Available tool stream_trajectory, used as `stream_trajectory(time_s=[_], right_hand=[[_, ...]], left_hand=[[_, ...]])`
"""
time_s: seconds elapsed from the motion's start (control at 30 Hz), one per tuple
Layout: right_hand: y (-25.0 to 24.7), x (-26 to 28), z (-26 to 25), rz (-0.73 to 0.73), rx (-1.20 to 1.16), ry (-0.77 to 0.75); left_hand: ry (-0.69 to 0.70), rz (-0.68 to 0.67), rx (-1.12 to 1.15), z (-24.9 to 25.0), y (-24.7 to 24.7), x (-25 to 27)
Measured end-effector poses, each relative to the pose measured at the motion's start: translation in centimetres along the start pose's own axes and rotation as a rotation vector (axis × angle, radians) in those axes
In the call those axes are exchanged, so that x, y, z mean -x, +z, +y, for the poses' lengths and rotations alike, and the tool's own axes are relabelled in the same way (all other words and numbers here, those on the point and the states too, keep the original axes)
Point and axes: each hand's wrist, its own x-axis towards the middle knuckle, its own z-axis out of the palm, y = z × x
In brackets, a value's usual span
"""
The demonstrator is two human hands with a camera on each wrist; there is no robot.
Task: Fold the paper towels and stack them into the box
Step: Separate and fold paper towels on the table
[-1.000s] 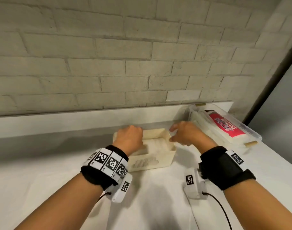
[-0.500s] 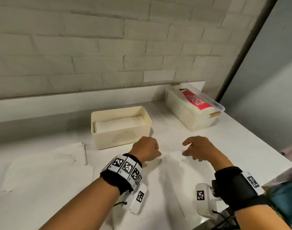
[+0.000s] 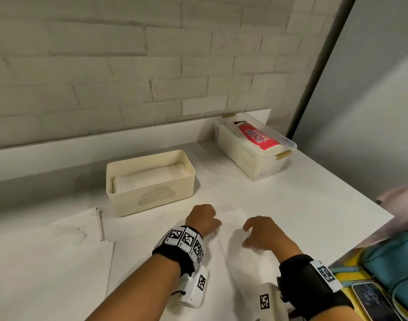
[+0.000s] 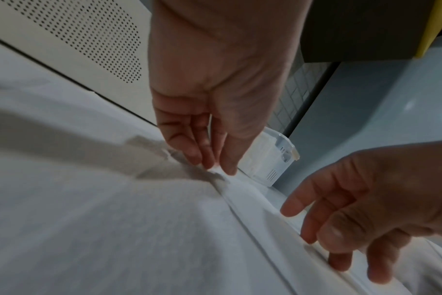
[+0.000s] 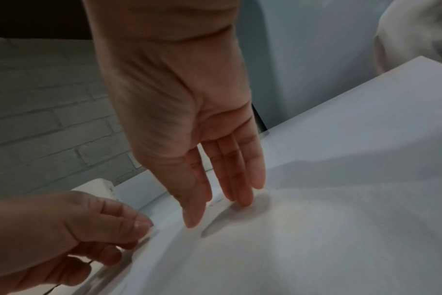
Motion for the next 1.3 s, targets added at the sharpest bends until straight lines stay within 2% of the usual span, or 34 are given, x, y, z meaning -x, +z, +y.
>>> stream_trajectory(time_s=[0.2,0.3,0.5,0.67,0.77,0.9,1.0,1.07,1.17,1.3], right_hand=[[-0.3,-0.4,0.1,-0.018,0.095,-0.042],[-0.5,-0.6,0.2,-0.031,0.104,-0.038],[-0.4,-1.1,0.5,-0.025,0.094,-0.042],[-0.5,-1.3,1.0,0.009,0.037,-0.032],[-1.0,-1.2,1.1,0.098,-0.016,-0.041],[-1.3,-1.3,0.7,0.196,-0.074,-0.242],[-1.4,-1.3,0.1,0.192,-0.020,-0.347],[-1.5,-1.2,-0.1,0.195,0.053,-0.348],[-2.0,-0.9,0.2,0.154,-0.030,-0.327],[-3.2,-0.3,1.1,0.066,-0.109,-0.318]], left_hand=[[-0.017,0.101,-0.008,0.0,0.8,-0.3],[-0.022,0.079,-0.108,0.3,0.7,-0.5],[-0.022,0.065,-0.101,0.5,0.9,-0.8],[0.117,0.124,-0.016,0.7,0.3,0.1],[0.255,0.094,0.000,0.7,0.0,0.8],[0.327,0.008,0.070,0.7,-0.2,1.2],[0.336,-0.022,0.121,1.2,-0.3,1.4],[0.334,-0.059,0.147,1.4,-0.7,1.4],[0.256,-0.121,0.187,1.2,-1.6,1.0],[0.132,-0.018,0.073,0.0,-2.3,-0.6]])
